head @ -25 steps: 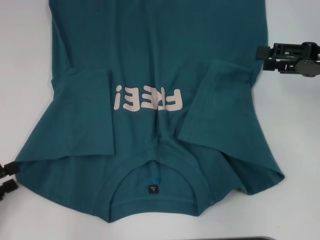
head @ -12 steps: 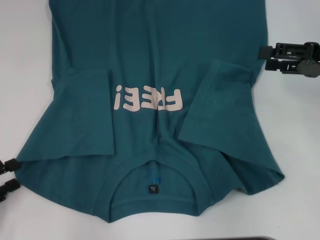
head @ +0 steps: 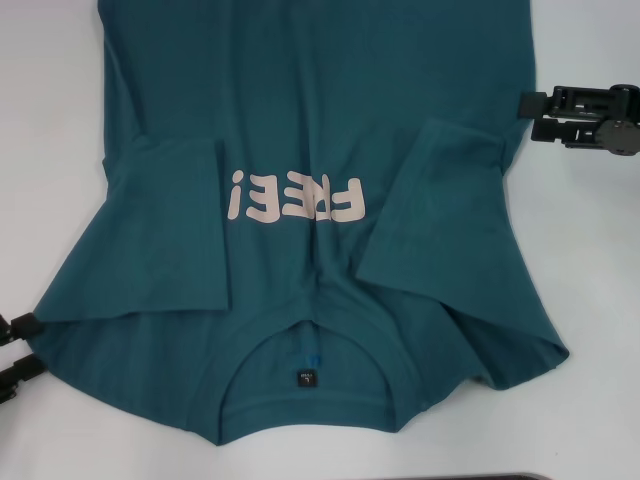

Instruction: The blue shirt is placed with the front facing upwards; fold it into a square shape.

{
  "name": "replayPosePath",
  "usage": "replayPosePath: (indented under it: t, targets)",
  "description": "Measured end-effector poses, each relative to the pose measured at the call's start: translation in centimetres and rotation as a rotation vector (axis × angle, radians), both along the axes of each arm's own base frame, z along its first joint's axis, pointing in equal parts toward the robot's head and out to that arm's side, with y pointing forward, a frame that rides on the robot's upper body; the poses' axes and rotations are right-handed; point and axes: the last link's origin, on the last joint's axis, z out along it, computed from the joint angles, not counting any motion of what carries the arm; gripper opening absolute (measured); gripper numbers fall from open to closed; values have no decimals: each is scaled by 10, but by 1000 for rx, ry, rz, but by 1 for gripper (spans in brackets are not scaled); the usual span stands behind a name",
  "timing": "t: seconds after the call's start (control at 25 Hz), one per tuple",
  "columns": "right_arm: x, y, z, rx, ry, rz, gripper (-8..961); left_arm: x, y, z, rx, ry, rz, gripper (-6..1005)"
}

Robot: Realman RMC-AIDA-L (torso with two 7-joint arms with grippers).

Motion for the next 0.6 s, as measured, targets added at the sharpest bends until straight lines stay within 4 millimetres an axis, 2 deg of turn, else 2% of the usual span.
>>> replayPosePath:
  t: [0.6]
  targets:
    - [0, 0, -1, -1, 2, -1, 791, -7, 0, 6, 34, 18, 45, 612]
